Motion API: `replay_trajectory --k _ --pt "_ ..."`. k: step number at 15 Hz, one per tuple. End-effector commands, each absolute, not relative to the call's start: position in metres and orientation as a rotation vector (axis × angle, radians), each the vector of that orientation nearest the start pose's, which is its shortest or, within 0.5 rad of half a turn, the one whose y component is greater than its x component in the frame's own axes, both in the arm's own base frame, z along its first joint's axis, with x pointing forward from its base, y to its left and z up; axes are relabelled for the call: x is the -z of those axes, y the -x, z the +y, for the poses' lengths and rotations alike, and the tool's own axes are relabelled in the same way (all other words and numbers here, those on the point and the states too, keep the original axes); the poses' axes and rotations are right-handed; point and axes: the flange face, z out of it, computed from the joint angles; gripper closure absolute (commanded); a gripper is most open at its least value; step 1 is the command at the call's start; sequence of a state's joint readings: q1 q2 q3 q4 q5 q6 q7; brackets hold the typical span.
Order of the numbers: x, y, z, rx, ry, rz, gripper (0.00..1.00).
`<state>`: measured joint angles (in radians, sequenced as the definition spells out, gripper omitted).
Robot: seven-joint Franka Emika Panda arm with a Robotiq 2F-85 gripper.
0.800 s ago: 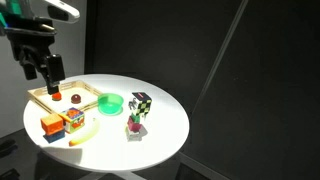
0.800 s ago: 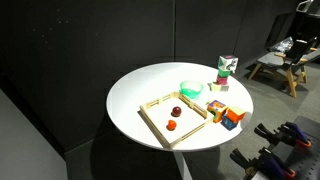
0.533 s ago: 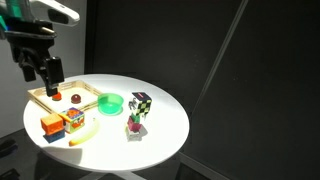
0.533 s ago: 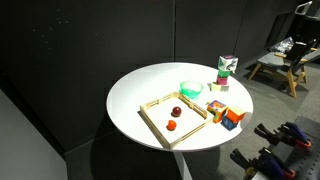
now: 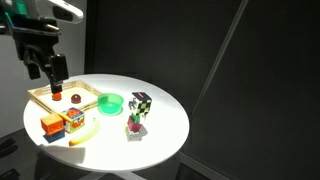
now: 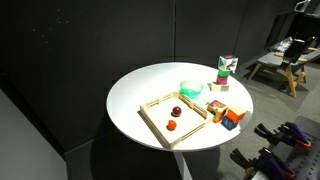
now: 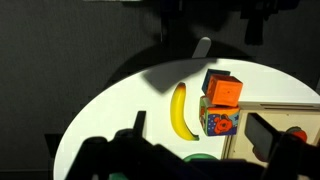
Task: Remove the block with a red number on top from the stack and put it on the table
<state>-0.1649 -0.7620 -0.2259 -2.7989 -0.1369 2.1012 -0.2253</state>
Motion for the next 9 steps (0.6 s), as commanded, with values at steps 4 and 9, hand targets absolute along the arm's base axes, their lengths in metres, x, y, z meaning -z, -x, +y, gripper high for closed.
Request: replay_trajectory --k 4,9 --pt "-0.423 -0.324 -0.131 0.172 3.111 0.131 0.0" --pt "-0.428 -0.349 -0.142 0.202 3.106 0.199 0.0"
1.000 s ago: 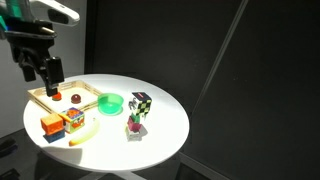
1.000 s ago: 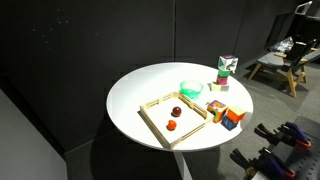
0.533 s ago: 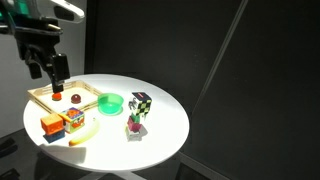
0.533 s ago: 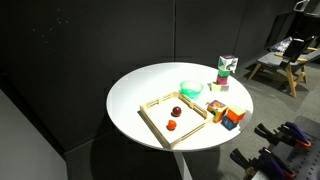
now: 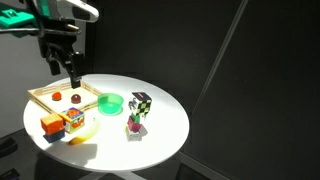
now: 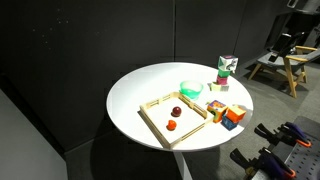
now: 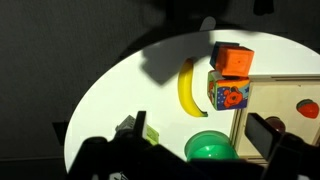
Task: Remove the block with a red number on top from the stack and put it on the table
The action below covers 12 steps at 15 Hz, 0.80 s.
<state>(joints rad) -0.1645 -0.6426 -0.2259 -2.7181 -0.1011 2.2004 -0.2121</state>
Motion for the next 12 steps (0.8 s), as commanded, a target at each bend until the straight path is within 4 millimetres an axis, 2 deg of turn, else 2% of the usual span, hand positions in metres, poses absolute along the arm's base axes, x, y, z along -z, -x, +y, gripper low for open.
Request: replay_trajectory --k 1,12 --pt "-0.429 -0.354 -0.144 0.2 3.104 0.215 0.0" --pt "-0.443 -0.413 -0.171 0.189 3.078 0.421 0.0"
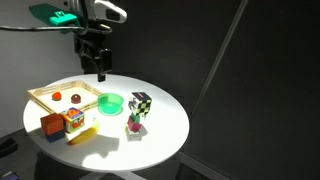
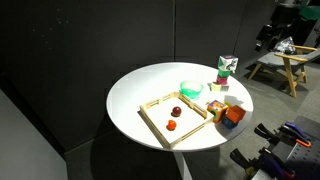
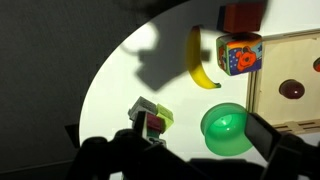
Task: Remove the block with a red number on top from the stack and put it on the table
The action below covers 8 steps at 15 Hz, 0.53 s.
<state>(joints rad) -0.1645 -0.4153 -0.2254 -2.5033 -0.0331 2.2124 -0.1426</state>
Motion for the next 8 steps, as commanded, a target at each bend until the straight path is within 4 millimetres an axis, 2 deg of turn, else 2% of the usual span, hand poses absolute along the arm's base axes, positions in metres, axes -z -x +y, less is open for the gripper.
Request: replay_trajectory --k 1,8 --pt "-0.443 -0.418 -0.173 0.184 3.08 0.445 0.0" --pt "-0.434 -0.452 -0.181 0.099 3.074 0.579 0.0"
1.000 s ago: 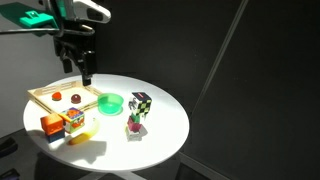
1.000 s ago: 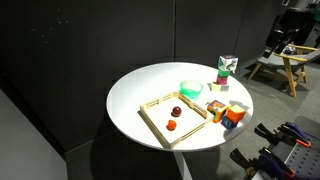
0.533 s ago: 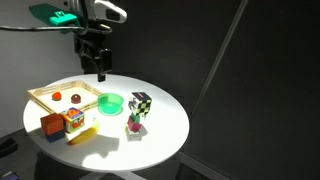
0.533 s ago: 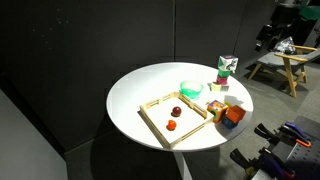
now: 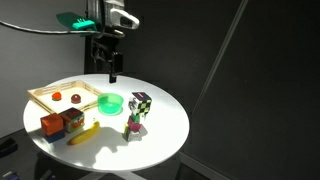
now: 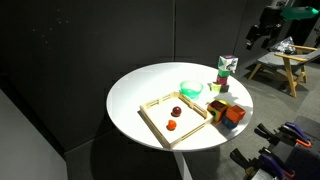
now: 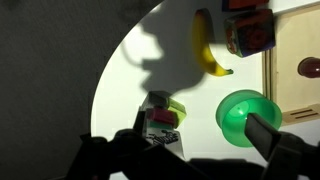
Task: Remove the block with a red number on top from the stack and put it on the table
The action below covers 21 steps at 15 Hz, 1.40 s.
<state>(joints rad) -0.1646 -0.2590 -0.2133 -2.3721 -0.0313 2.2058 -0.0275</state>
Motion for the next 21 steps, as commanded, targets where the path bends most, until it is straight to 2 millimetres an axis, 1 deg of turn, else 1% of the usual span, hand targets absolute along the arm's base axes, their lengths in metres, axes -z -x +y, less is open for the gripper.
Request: replay_trajectory --k 1,9,21 --pt "-0.433 -0.457 -0.183 0.091 3.073 0.593 0.0" --pt "-0.414 -0.494 -0.199 0.008 3.063 0.705 0.0" --pt "-0.394 -0.555 -0.227 0.028 3.028 0.858 0.0"
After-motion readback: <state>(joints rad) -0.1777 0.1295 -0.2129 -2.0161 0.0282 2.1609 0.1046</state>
